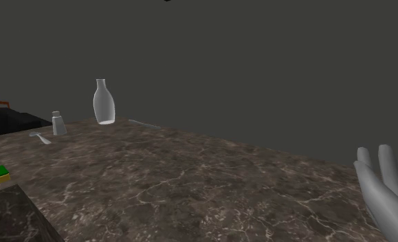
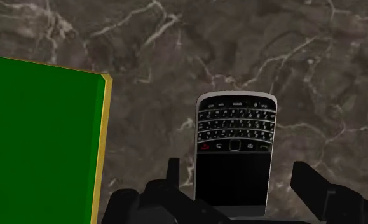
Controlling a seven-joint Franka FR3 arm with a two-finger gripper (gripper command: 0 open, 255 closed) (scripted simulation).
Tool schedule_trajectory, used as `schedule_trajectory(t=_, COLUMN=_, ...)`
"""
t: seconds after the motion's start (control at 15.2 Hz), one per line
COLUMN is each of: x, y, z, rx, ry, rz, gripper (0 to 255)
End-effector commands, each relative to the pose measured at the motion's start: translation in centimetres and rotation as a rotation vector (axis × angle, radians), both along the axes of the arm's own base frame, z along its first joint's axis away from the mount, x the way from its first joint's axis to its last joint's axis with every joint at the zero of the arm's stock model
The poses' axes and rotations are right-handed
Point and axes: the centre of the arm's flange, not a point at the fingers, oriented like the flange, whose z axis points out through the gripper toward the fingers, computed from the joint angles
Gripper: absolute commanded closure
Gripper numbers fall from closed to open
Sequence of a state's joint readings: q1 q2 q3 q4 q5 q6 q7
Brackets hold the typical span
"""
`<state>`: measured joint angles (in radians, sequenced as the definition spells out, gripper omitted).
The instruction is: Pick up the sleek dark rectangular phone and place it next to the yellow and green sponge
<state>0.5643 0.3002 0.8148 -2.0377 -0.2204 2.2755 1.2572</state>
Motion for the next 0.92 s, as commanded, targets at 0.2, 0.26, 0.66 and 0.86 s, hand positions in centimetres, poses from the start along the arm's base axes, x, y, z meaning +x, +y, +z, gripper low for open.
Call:
schedule_trajectory(t=0.2, x=0.1, y=-0.1, z=2.6, rx=0.0, ry=0.0, rz=0.0, gripper=0)
schedule_trajectory(t=0.26, x=0.2, y=-0.2, z=4.0, rx=0.0, ry=0.0, rz=0.0, gripper=0)
schedule_trajectory(t=0.66, x=0.2, y=-0.2, z=5.0, rx=0.0, ry=0.0, rz=0.0, gripper=0)
schedule_trajectory(t=0.86, x=0.2, y=-0.2, z=5.0, rx=0.0, ry=0.0, rz=0.0, gripper=0)
